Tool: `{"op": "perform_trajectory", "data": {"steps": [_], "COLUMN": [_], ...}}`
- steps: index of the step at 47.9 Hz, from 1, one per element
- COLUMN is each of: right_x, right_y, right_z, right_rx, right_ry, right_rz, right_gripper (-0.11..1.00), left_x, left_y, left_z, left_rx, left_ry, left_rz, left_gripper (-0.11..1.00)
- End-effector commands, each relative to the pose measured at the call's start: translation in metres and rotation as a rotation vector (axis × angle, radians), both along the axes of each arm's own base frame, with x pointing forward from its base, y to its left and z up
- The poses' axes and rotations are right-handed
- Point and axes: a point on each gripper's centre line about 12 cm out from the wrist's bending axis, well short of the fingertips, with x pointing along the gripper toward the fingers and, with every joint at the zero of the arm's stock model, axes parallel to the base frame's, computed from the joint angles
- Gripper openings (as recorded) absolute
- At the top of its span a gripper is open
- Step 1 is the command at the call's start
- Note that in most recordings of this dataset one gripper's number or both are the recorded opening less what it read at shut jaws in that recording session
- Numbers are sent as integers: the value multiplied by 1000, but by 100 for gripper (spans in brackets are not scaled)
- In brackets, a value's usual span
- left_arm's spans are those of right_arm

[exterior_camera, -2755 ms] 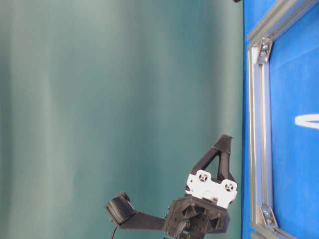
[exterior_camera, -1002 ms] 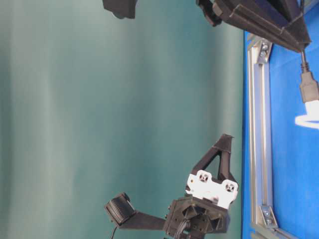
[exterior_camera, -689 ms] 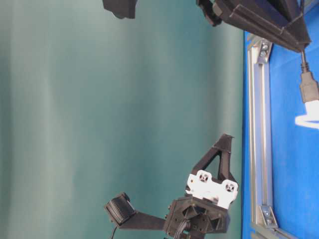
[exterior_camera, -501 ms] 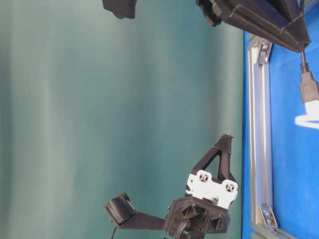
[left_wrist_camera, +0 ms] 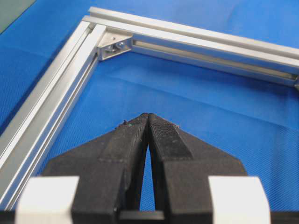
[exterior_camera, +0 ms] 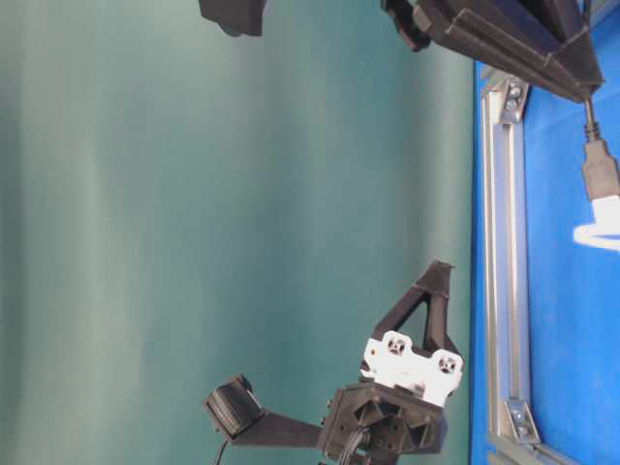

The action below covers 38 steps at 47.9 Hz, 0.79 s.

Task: Insert the wire through the string loop located in the center.
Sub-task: 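Push the USB plug leftward through the white zip-tie loop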

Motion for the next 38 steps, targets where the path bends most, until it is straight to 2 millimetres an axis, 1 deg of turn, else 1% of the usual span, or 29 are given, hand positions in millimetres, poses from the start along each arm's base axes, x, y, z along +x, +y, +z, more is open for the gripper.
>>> {"op": "perform_trajectory", "data": {"steps": [1, 25, 38], "right_x": [2, 3, 13], "right_y": [0, 0, 3], "right_z": [10, 10, 14], "right_rx": [1, 1, 2], "right_ry": [-37, -40, -66], "right_rz": [0, 0, 7], "right_gripper": [-2, -2, -2], "left_x": [3, 3, 3], "left_y": [0, 0, 0], "left_z": [15, 15, 15], "left_rx": [14, 15, 14], "left_ry": [-42, -42, -42], "left_rz": [-4, -4, -4], "left_gripper": [0, 0, 0]}}
